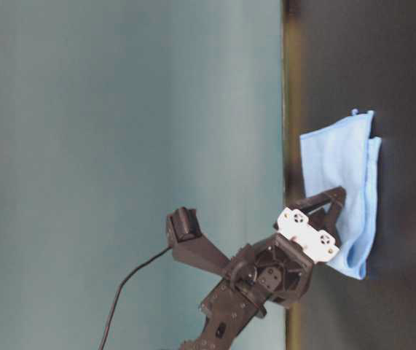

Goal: Push a blue cloth with the left arm to wipe the desk.

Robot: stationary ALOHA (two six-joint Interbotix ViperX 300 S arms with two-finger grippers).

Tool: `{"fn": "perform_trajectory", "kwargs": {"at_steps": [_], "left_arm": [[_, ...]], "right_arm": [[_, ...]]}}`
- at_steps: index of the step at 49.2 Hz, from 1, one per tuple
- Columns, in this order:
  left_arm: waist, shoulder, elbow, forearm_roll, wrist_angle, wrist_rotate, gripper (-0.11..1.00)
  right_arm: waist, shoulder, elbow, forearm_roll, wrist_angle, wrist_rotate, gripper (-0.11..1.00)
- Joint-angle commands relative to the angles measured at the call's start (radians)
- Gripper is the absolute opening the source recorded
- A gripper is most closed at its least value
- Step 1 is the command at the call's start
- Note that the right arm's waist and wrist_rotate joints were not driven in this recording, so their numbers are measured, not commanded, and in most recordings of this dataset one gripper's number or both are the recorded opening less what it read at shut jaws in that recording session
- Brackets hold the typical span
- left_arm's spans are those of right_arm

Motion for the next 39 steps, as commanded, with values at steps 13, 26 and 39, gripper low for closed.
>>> {"fn": "perform_trajectory", "kwargs": {"at_steps": [13,26,39], "left_arm": [[-0.158,-0.112,0.149,0.003,-0.020,0.002,0.84],[-0.282,-0.252,0.348,0.003,-0.017,-0.003,0.84],[-0.468,-0.414,0.482,0.002,-0.015,-0.003,0.84]], "right_arm": [[0.000,0.003,-0.003,0.002,-0.006,0.000,0.00],[-0.002,0.000,-0.002,0.002,-0.011,0.002,0.00],[-0.002,-0.003,-0.003,0.002,-0.017,0.000,0.00]]}}
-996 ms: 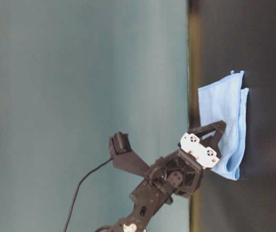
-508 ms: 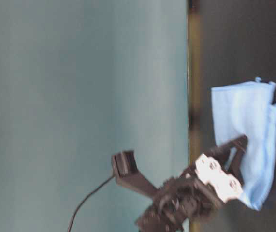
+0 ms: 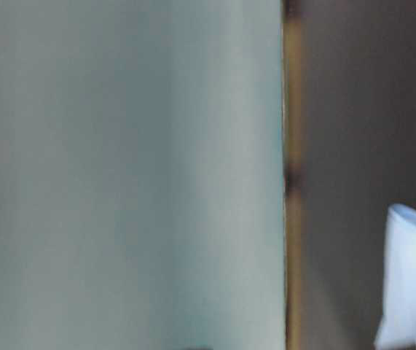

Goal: Push a blue cloth with the left arm to wipe the desk.

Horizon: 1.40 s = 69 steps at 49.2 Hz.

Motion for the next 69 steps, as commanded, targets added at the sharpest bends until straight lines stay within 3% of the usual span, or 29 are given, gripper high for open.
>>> {"fn": "perform_trajectory", "kwargs": {"at_steps": [1,13,32,45,58,69], "left_arm": [[-0.077,-0.061,0.029,0.003,-0.005,-0.002,0.84],[-0.241,-0.104,0.083,0.005,-0.005,0.003,0.83],[-0.357,-0.091,0.075,0.003,-0.005,-0.008,0.83],[-0.471,-0.074,0.077,0.003,-0.005,-0.141,0.83],[-0.488,-0.075,0.066,0.005,-0.005,-0.166,0.83],[-0.488,-0.132,0.021,0.005,-0.005,-0.104,0.83]], "right_arm": [[0.000,0.003,-0.006,0.002,-0.014,0.000,0.00],[0.000,0.000,-0.006,0.002,-0.026,-0.002,0.00],[0.000,-0.008,-0.003,0.002,-0.031,-0.002,0.00],[0.000,-0.008,-0.002,0.002,-0.032,0.000,0.00],[-0.002,-0.008,0.000,0.002,-0.035,-0.002,0.00],[0.000,-0.008,0.000,0.002,-0.035,-0.002,0.00]]}}
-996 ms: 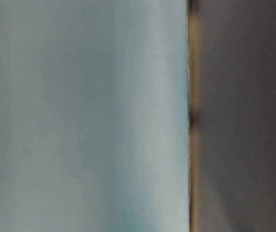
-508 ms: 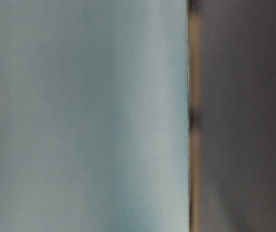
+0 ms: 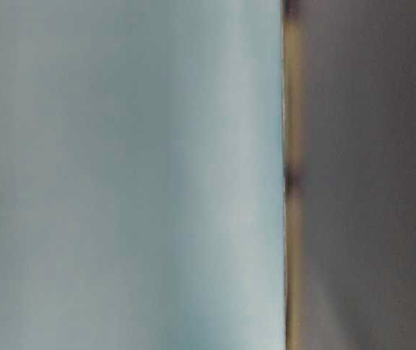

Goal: Push a blue cloth with the left arm to wipe the desk.

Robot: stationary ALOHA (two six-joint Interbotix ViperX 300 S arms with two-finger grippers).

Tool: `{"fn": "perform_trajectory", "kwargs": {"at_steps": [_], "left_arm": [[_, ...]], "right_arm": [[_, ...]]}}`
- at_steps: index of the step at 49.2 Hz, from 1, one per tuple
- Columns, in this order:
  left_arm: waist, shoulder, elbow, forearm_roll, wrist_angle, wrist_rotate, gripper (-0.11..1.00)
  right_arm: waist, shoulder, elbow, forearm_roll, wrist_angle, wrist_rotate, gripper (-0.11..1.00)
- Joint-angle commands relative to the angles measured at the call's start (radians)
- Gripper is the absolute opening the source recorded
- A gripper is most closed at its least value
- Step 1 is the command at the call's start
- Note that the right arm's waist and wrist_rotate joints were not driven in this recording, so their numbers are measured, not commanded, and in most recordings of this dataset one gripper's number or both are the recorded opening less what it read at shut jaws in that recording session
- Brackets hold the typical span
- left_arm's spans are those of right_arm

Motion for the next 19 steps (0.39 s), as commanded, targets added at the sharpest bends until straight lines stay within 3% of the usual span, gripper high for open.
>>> {"fn": "perform_trajectory", "kwargs": {"at_steps": [1,19], "left_arm": [[-0.003,-0.043,-0.028,0.003,-0.005,0.035,0.83],[-0.003,-0.238,-0.023,0.003,0.058,0.071,0.83]], "right_arm": [[0.000,0.005,-0.006,0.002,-0.009,0.000,0.00],[-0.002,-0.002,-0.006,0.002,-0.031,0.000,0.00]]}}
